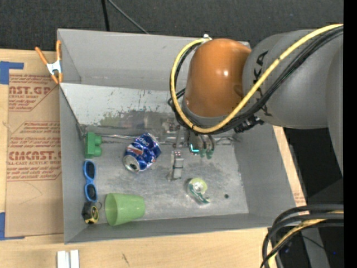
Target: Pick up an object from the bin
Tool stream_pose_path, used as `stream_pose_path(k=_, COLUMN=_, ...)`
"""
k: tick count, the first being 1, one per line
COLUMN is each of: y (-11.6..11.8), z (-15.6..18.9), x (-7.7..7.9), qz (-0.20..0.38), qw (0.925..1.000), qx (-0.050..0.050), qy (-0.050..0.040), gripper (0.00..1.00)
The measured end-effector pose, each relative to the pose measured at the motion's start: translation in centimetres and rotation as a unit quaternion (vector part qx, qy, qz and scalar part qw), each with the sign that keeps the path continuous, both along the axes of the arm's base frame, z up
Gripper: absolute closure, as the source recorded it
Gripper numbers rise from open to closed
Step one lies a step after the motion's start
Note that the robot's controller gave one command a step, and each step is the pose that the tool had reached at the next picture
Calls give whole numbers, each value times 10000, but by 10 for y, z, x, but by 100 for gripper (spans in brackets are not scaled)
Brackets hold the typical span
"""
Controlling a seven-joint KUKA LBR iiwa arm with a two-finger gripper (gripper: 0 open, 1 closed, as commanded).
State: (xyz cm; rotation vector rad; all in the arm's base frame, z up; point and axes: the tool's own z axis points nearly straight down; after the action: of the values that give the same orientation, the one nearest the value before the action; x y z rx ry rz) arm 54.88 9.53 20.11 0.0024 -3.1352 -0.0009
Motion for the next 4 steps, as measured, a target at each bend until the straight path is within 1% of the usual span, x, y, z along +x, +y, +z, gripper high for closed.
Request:
stream_pose_path(k=1, y=35, z=-134, x=39, qz=1164, qw=9932, qx=7, qy=-32, gripper=0)
stream_pose_path(k=2, y=18, z=-100, x=34, qz=569, qw=9984, qx=5, qy=-50, gripper=0)
stream_pose_path(k=3, y=-1, z=-101, x=46, qz=131, qw=9999, qx=2, qy=-46, gripper=0)
stream_pose_path(k=4, y=12, z=-132, x=45, qz=-136, qw=9999, qx=6, qy=-37, gripper=0)
